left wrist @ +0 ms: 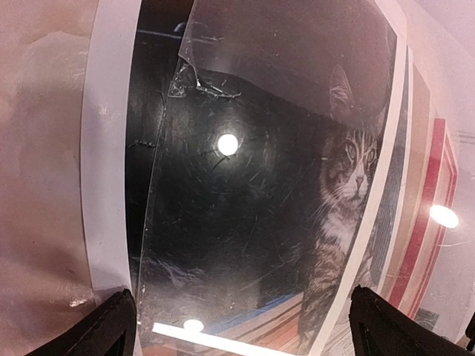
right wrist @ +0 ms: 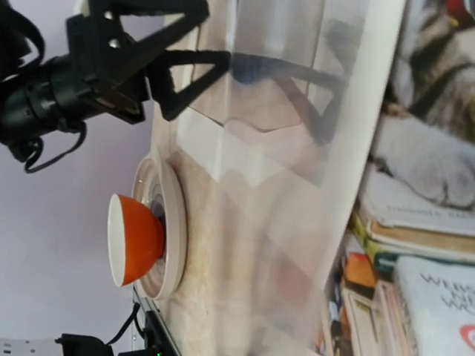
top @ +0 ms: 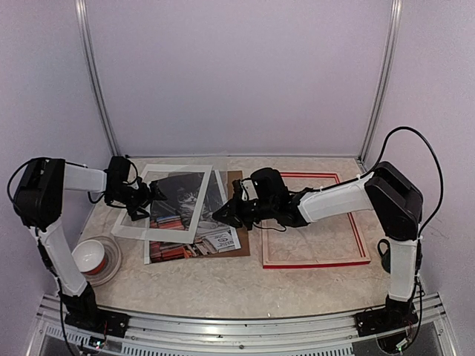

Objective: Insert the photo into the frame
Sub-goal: Pick up the glass panel from the mat board, then place the glass panel at the frame body.

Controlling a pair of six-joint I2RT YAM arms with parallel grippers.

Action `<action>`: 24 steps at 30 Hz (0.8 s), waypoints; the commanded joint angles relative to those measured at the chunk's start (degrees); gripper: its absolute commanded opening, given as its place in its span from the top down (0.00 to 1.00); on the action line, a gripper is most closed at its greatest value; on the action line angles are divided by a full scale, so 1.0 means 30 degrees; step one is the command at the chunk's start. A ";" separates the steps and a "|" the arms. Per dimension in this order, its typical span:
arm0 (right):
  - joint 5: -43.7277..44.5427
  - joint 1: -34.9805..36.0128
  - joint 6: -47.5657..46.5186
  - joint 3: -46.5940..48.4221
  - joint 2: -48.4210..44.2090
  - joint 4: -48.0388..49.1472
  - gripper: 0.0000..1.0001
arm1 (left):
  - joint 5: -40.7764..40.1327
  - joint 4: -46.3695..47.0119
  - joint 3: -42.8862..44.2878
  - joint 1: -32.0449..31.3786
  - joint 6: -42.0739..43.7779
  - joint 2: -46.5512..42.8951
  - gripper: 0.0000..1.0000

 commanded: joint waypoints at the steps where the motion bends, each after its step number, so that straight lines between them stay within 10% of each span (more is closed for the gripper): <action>1: 0.0147 -0.0080 0.0290 0.0646 -0.0620 -0.3053 0.93 | -0.0556 -0.0061 -0.0154 -0.0099 -0.0014 -0.0673 0.01; 24: 0.1878 -0.1689 -0.2547 -0.2267 -0.5752 -0.4122 0.97 | 0.0152 0.2107 -0.0907 0.0047 -0.0884 -0.3687 0.01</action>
